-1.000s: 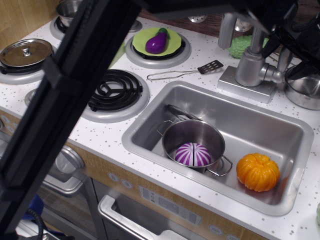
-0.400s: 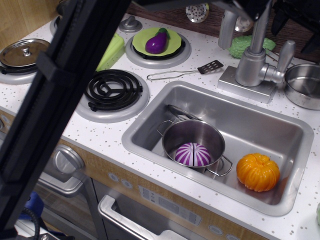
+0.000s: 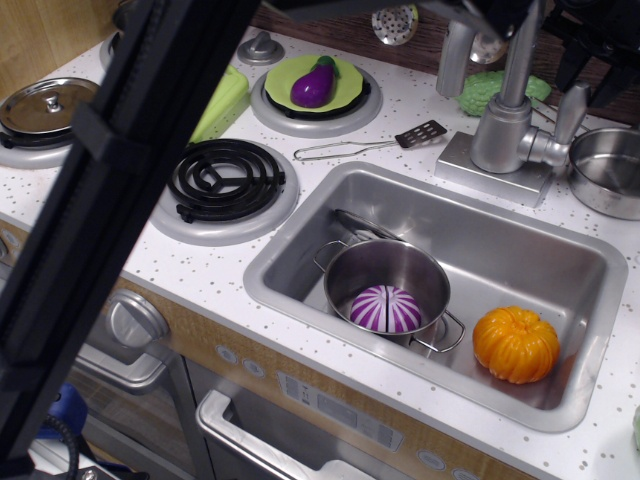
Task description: Turn lever vertical to front
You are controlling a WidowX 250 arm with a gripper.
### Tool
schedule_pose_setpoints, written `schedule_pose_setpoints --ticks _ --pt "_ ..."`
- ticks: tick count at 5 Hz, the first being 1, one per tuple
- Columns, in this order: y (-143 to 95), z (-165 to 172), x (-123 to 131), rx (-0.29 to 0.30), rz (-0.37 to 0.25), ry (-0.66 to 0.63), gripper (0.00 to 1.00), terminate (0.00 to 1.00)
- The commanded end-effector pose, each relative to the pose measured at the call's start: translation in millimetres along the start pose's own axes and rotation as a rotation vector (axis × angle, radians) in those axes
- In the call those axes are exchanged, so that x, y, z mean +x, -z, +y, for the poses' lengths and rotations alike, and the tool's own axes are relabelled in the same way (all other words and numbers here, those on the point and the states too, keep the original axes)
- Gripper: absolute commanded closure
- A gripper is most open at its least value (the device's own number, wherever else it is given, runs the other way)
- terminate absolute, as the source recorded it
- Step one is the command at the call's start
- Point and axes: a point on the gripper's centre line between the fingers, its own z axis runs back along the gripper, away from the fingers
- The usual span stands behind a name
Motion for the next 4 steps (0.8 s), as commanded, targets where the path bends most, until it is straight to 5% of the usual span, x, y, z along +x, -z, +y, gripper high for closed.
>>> schedule_pose_setpoints --ticks 1,4 --pt "-24.3 -3.2 0.8 -0.036 -0.056 -0.071 1.0 0.0" --pt "-18.9 2.4 -26.4 -0.069 0.016 -0.096 1.0 0.0"
